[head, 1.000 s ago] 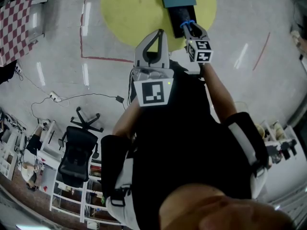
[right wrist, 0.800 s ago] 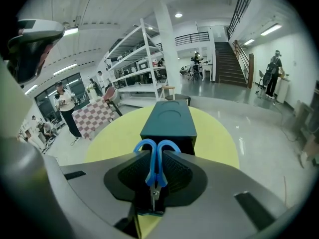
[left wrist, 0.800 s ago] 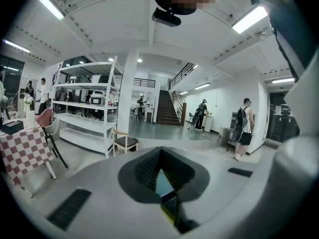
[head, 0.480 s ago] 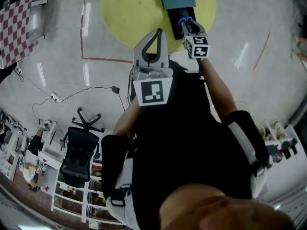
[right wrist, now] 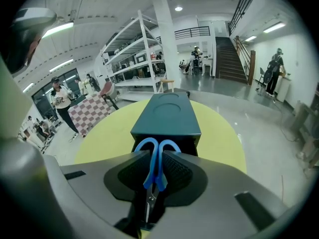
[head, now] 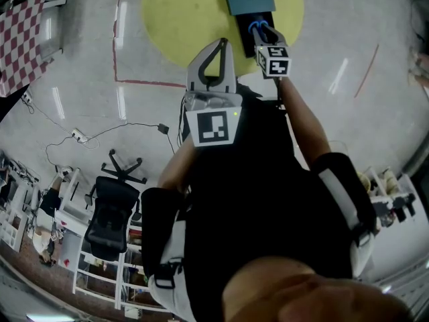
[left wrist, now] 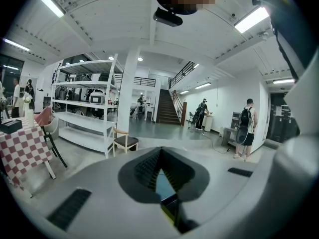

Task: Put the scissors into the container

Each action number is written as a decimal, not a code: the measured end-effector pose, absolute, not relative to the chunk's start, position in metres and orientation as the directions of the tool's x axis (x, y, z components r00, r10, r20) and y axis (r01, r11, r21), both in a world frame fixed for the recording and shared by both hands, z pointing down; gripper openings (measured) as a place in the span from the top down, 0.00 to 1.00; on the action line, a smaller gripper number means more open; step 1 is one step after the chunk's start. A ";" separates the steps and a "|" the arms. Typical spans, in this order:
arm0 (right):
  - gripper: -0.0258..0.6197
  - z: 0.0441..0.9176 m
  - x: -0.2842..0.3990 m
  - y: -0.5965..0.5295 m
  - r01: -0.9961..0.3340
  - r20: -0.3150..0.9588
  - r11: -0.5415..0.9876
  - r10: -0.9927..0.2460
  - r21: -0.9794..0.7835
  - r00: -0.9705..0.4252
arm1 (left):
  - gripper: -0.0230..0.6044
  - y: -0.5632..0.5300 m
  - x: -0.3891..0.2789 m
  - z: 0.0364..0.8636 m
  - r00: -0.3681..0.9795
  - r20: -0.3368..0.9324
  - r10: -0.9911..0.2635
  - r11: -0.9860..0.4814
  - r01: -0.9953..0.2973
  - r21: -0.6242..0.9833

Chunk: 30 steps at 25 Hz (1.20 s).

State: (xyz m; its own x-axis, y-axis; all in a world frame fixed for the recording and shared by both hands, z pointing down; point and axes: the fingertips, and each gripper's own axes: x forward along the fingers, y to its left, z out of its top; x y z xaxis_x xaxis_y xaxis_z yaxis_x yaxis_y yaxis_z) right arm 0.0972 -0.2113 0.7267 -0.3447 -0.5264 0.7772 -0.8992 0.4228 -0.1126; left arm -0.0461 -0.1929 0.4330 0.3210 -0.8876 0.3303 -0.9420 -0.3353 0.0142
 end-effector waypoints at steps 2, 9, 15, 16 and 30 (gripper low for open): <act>0.84 0.732 0.096 -0.214 -0.899 0.784 0.424 -0.519 -0.112 -0.342 | 0.97 -0.196 -0.048 0.434 0.319 0.332 -0.888 -0.335 -0.942 0.012; 0.84 0.748 0.092 -0.224 -0.902 0.807 0.418 -0.492 -0.110 -0.327 | 0.97 -0.208 -0.056 0.439 0.310 0.346 -0.885 -0.327 -0.945 0.010; 0.84 0.759 0.091 -0.225 -0.903 0.831 0.415 -0.462 -0.106 -0.310 | 0.97 -0.216 -0.060 0.441 0.309 0.354 -0.883 -0.324 -0.946 0.016; 0.84 0.761 0.092 -0.226 -0.904 0.834 0.414 -0.458 -0.106 -0.308 | 0.97 -0.218 -0.060 0.442 0.311 0.354 -0.882 -0.326 -0.945 0.016; 0.84 0.781 0.093 -0.230 -0.912 0.873 0.397 -0.405 -0.101 -0.273 | 0.97 -0.241 -0.066 0.451 0.314 0.372 -0.874 -0.312 -0.948 0.067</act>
